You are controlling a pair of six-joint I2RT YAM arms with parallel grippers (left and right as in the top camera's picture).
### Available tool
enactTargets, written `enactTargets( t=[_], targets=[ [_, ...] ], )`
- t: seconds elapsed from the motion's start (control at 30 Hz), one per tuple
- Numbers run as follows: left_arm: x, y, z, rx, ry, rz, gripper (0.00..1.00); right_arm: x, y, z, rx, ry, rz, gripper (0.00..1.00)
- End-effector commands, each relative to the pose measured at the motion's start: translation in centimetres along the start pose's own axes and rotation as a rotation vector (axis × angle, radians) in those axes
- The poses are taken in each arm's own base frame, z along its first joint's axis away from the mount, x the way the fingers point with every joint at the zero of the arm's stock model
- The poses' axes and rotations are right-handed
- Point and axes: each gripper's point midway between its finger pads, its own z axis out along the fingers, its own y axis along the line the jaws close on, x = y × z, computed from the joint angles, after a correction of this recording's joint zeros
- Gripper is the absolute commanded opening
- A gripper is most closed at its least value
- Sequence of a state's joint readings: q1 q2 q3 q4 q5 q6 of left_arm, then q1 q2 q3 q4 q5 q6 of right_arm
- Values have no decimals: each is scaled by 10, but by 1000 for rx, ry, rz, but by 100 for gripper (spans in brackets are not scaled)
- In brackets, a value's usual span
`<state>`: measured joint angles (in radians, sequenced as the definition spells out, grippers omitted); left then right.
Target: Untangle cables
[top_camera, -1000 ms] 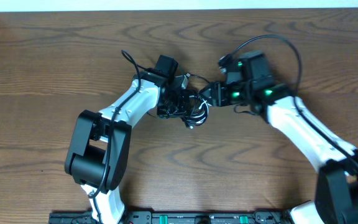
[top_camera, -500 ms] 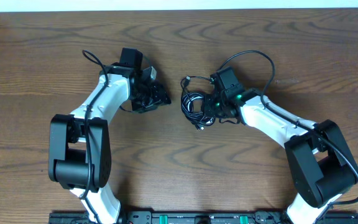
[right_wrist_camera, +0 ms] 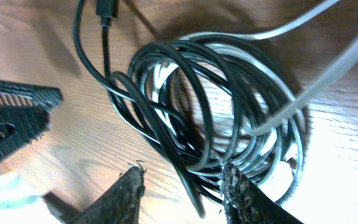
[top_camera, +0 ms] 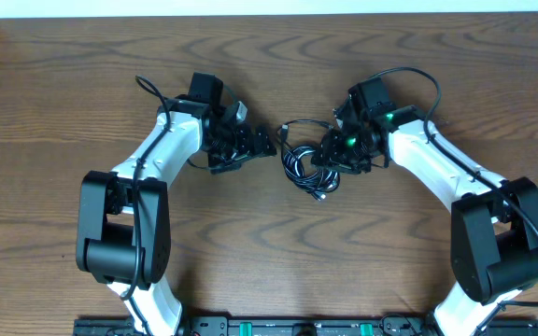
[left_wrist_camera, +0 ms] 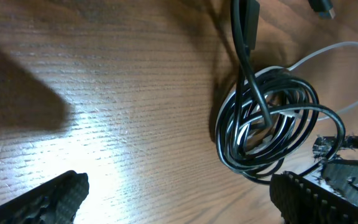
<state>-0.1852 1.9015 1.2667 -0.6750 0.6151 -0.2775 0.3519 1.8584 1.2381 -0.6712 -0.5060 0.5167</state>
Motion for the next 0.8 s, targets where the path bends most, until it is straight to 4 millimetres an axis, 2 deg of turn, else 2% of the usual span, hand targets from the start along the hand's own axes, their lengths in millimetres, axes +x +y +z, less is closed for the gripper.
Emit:
enactTargets(
  t=[0.0,0.13,0.27,0.37,0.47,0.53,0.73,0.77],
  targets=[
    [-2,-11,-6,18,-16,35,90,-1,-24,-1,155,-22,-75,41],
    [4,-25,3,16,-5,83,72,4,-22,3,200,-24,-128,42],
    [6,-29,10,-11,-12,61,68,1,-36,7,340,-64,-164,46],
    [5,-26,14,-77,-36,48,62,5,-53,27,387,-15,-150,43],
    [5,-31,17,-71,-42,59,62,10,-66,43,404,28,-133,25],
    [5,-34,18,-68,-45,61,61,9,-66,43,392,33,-124,17],
    [11,-44,25,-62,-35,77,61,8,-69,41,378,36,-104,11],
    [13,-48,27,-59,-35,85,54,7,-69,41,378,36,-104,11]
  ],
)
